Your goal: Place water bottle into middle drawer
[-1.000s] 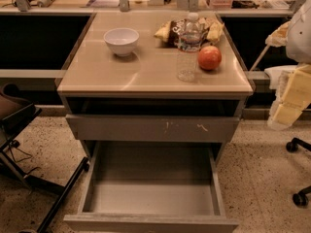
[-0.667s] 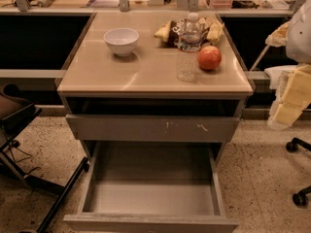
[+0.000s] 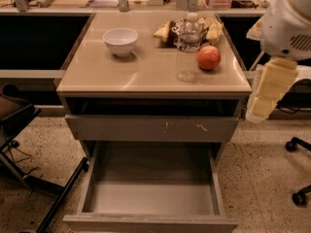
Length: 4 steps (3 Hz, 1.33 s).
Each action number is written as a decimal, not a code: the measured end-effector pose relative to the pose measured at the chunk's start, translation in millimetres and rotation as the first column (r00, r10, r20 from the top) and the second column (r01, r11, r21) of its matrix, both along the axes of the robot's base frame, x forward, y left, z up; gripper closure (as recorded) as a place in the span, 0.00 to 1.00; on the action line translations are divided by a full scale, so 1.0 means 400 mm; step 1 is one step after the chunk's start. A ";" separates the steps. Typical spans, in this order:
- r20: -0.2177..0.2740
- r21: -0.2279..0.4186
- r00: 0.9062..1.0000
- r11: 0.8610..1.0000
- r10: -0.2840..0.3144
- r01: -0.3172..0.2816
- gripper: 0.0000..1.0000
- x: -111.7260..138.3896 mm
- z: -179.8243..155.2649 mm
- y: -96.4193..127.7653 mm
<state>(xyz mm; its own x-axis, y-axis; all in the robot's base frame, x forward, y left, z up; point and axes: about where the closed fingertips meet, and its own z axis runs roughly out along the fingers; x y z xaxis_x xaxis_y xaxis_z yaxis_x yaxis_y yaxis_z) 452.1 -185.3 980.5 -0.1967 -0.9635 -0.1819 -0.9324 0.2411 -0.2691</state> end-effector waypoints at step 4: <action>0.238 0.620 0.953 0.726 0.186 -0.296 0.00 0.281 0.049 0.111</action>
Offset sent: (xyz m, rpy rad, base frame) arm 0.0302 0.0432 -0.0074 1.4219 0.2929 0.5473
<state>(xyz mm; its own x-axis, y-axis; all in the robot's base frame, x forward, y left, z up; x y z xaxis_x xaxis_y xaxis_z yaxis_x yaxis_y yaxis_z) 564.4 -140.8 999.9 0.1086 -0.6162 -0.7801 -0.9448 0.1800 -0.2737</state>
